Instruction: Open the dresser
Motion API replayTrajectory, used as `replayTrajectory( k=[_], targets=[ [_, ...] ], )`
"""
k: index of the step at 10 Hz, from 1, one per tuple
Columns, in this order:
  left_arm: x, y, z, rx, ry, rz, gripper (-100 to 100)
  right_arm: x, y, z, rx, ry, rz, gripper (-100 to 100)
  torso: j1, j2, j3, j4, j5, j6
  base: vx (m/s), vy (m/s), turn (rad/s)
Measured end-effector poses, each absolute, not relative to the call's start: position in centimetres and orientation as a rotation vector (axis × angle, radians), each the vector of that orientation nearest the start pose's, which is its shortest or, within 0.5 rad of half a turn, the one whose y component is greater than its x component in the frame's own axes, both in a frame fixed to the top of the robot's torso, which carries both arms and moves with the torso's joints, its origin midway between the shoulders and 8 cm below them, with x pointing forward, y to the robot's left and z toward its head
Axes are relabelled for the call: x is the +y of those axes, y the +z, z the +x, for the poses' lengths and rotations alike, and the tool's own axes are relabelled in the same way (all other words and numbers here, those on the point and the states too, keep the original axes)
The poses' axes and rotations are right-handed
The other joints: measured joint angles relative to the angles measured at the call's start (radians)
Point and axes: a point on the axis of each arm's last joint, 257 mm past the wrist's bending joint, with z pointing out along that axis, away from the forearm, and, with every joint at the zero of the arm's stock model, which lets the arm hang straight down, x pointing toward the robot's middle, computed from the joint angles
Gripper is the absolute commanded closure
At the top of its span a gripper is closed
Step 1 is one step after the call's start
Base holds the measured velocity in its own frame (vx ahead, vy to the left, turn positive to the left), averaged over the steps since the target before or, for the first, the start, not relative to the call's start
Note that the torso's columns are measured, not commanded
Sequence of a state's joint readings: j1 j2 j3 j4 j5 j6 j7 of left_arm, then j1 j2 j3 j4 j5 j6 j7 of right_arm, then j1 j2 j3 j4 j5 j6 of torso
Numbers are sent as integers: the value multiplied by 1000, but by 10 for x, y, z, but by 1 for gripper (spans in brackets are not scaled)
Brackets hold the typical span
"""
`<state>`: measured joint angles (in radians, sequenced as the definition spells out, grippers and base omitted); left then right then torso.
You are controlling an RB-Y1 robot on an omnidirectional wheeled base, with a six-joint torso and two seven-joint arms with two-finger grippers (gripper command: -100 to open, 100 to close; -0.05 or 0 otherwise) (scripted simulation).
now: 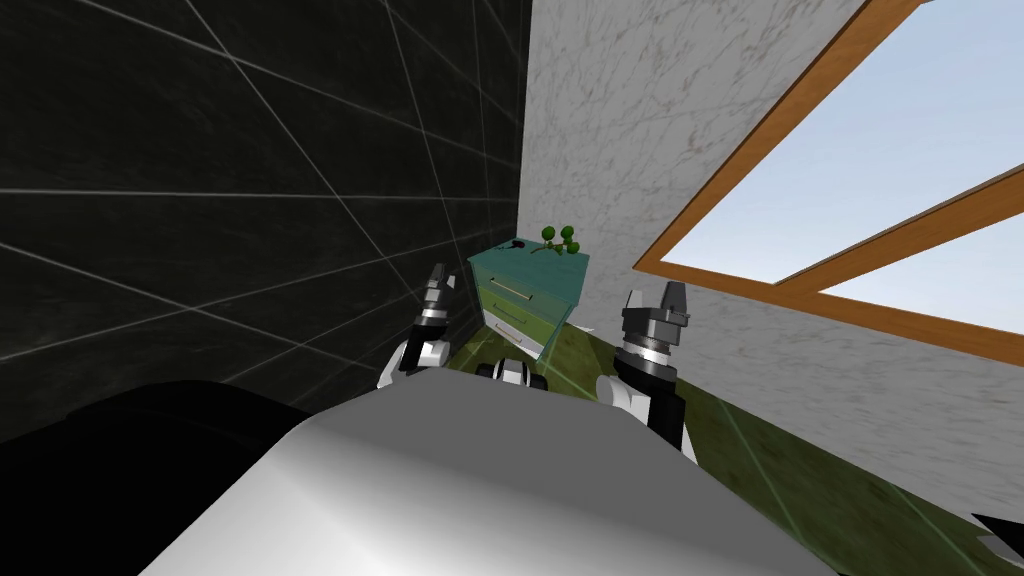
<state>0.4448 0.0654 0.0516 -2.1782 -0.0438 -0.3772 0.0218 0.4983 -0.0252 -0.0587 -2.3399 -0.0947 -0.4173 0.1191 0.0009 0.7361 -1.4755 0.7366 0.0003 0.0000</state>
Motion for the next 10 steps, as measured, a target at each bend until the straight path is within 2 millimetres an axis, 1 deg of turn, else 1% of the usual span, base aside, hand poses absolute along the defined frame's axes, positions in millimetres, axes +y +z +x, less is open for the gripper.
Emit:
replayTrajectory(
  k=[4, 5, 10],
  targets=[
    [285, -50, 397, 883, -1195, -700, -100, -305, 38, 341, 620, 1194, 660, 0, -1, 2, -1, 1, 0, 0, 42, 31, -64],
    [285, -58, 403, 908, -1189, -699, -100, -305, 38, 341, 620, 1194, 660, 0, 0, 1, -1, 1, 0, 0, 58, 53, -85],
    [273, -96, 416, 977, -1174, -725, -100, -305, 38, 341, 620, 1194, 660, 0, -1, 3, 0, 2, 0, 0, 39, 35, -59]
  ],
)
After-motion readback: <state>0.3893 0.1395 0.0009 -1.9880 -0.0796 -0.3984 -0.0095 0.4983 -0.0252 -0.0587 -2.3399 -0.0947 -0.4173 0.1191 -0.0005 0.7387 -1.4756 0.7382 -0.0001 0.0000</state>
